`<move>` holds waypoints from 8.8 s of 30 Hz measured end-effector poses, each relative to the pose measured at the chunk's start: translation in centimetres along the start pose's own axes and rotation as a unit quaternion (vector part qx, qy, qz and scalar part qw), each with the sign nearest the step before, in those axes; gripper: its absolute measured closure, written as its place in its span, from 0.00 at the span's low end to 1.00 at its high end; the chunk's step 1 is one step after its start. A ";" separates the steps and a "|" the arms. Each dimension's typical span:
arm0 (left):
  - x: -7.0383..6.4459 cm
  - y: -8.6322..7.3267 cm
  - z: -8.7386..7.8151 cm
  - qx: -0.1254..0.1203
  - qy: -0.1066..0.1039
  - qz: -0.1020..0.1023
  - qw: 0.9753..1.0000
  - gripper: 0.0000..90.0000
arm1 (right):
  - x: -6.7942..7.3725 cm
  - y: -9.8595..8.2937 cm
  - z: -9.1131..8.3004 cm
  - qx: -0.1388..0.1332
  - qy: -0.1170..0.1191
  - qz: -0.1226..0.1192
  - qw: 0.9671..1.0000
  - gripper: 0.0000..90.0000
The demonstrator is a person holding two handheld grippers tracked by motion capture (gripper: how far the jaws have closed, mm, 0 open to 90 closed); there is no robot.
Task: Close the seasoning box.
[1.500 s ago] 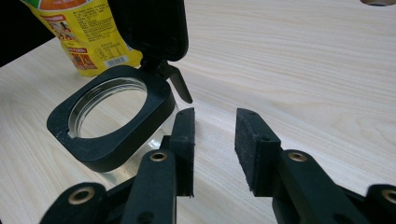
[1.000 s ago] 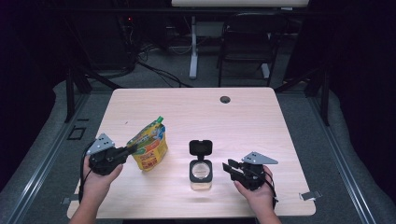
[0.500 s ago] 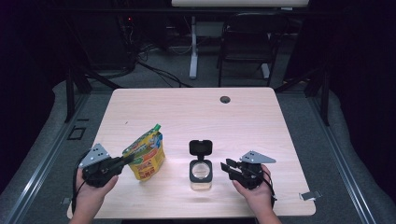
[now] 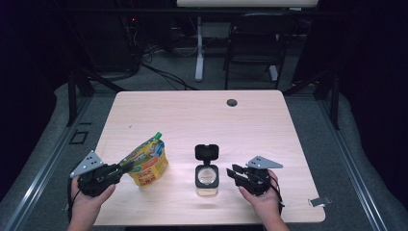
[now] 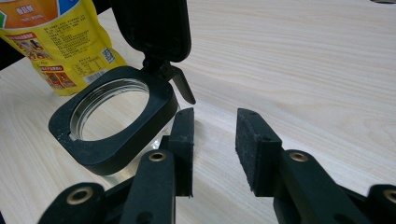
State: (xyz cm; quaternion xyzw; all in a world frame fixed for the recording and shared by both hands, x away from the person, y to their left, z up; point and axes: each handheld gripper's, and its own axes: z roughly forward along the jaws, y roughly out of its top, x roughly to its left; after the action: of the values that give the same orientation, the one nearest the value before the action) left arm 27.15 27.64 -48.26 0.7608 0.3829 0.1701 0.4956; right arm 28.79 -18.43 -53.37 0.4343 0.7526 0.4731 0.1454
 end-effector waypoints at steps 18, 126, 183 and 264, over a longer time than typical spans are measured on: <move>0.5 -1.3 1.8 0.023 -0.012 -0.027 0.999 0.66 | 0.1 0.1 0.0 -0.003 0.003 -0.001 1.000 0.75; 1.9 -6.6 10.0 0.088 -0.040 -0.070 0.993 0.35 | -0.1 -0.5 -0.4 0.005 0.001 0.000 1.000 0.73; 1.7 -6.5 10.1 0.090 -0.030 -0.058 0.994 0.50 | -0.1 -0.4 -0.6 -0.004 0.003 0.001 1.000 0.72; -2.3 -3.3 7.0 0.096 0.102 0.162 0.977 0.51 | 2.4 -0.4 -0.3 -0.014 -0.001 -0.136 0.991 0.66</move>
State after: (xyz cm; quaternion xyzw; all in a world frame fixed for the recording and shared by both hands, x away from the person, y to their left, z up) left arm 28.80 22.24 -54.07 0.8352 0.3181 0.2874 0.3444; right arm 27.00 -16.78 -53.03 0.3261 0.7981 0.4586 0.2154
